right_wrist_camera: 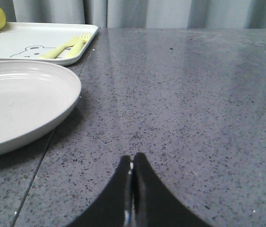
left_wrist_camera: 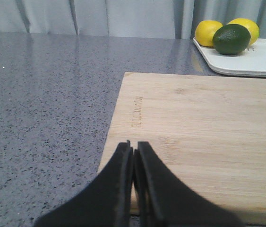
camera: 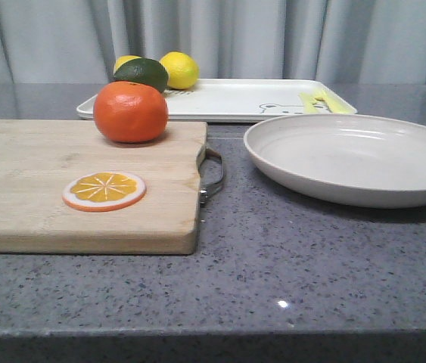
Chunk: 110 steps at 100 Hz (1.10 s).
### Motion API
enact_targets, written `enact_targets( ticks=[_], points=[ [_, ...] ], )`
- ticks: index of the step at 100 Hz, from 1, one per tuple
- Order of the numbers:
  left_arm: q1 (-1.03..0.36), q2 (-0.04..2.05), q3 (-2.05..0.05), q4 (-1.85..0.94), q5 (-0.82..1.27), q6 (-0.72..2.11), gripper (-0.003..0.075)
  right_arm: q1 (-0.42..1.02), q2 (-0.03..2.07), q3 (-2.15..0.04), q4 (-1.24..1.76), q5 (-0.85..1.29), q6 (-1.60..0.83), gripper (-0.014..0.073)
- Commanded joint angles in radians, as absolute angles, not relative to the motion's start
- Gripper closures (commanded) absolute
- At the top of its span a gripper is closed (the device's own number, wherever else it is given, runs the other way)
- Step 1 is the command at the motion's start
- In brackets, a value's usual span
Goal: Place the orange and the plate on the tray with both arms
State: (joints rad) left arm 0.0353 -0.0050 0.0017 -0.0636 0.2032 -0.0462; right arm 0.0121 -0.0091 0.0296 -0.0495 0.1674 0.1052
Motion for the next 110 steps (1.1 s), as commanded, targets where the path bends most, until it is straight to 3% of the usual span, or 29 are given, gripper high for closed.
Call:
enact_targets(
  ticks=[1, 70, 110],
  points=[
    [0.028, -0.039, 0.01, -0.069, 0.119, -0.043, 0.074, 0.007, -0.018, 0.006, -0.048, 0.091, 0.104, 0.0661],
    [0.028, -0.039, 0.01, -0.069, 0.116, -0.043, 0.074, 0.007, -0.018, 0.006, -0.048, 0.088, 0.104, 0.0661],
    [0.028, -0.039, 0.004, -0.138, -0.048, -0.043, 0.0741, 0.007, -0.018, 0.005, -0.048, 0.006, 0.104, 0.0661]
  ],
)
